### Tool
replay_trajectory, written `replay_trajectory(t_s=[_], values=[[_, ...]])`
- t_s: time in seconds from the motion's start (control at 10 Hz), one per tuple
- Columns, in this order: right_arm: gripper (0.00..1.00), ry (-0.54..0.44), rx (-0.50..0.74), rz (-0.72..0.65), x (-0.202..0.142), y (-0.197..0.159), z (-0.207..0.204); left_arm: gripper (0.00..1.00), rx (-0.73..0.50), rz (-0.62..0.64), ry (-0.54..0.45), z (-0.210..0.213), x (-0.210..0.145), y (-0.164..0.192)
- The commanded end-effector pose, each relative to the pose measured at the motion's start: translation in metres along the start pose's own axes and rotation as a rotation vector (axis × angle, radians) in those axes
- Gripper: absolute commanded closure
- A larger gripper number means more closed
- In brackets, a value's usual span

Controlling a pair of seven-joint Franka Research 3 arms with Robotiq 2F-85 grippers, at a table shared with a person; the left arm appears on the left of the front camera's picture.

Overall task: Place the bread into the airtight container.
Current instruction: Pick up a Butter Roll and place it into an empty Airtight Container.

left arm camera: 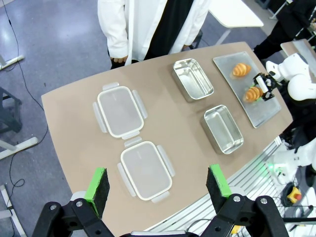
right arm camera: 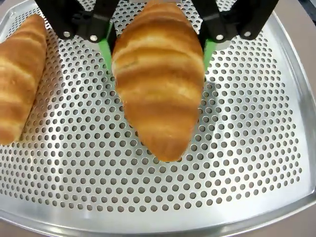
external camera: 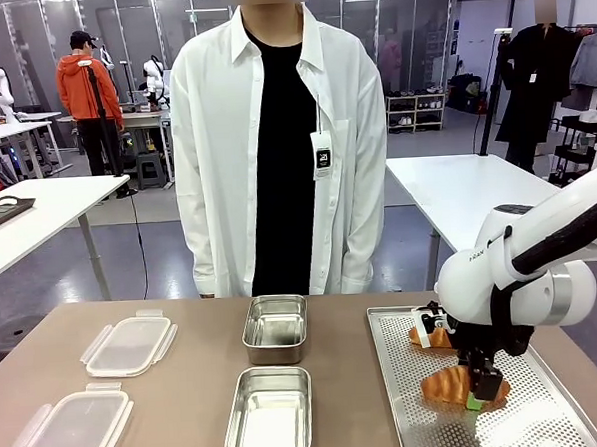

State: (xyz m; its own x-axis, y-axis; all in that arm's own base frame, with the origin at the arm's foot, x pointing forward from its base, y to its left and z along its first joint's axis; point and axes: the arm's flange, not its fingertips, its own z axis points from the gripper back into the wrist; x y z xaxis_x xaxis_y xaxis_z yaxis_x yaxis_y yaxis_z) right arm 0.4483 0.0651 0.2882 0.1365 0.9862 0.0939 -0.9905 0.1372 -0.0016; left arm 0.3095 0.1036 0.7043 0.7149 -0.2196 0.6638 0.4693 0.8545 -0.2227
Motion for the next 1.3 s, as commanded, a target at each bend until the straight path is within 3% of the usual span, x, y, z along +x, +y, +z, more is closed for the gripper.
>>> replay_trajectory(t_s=[0.0, 0.4, 0.7, 1.0, 1.2], values=[[0.55, -0.021, -0.011, 0.015, 0.004, 0.003, 0.009, 0.0, -0.009, -0.016, -0.001, 0.001, 0.0, -0.001], [0.55, -0.003, -0.031, -0.041, 0.036, 0.032, 0.065, 0.0, -0.009, -0.016, -0.001, 0.001, 0.0, -0.001], [0.55, -0.018, -0.021, -0.086, 0.08, 0.065, 0.089, 0.0, -0.009, -0.016, -0.001, 0.001, 0.0, -0.001], [0.55, -0.054, -0.016, -0.117, 0.14, 0.095, 0.098, 0.0, -0.009, -0.016, -0.001, 0.001, 0.0, -0.001], [0.55, -0.016, -0.035, -0.093, 0.195, 0.117, 0.091, 0.0, -0.009, -0.016, -0.001, 0.001, 0.0, -0.001]])
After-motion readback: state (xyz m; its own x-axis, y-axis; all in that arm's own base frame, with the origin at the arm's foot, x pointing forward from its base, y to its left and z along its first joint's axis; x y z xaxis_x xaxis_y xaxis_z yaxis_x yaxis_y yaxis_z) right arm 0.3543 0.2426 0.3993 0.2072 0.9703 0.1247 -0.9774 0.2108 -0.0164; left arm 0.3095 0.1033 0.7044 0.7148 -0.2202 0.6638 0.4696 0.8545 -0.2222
